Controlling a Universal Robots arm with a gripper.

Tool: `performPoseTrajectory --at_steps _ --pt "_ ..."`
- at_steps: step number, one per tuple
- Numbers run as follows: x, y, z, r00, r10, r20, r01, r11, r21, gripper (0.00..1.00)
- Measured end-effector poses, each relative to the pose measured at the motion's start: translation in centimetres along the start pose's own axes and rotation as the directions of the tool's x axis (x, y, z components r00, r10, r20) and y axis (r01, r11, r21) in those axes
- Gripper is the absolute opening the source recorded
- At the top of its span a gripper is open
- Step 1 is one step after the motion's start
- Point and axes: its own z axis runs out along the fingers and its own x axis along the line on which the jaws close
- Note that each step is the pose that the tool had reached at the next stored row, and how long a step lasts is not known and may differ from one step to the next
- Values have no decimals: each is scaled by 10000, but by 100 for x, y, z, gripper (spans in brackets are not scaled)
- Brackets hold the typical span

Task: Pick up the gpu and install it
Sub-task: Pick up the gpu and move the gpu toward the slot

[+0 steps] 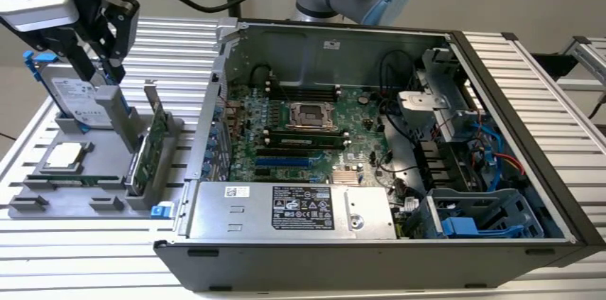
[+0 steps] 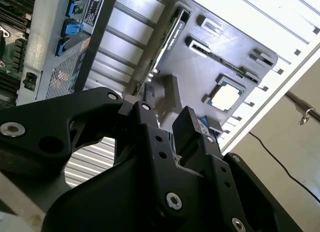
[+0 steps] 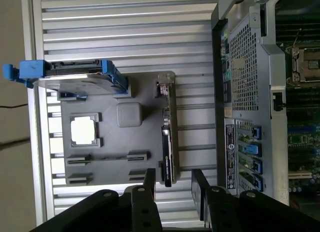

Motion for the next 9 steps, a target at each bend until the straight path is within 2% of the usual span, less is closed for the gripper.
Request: performPoseTrajectory --at_steps 9 --pt "0 -2 35 10000 0 1 0 10000 -1 100"
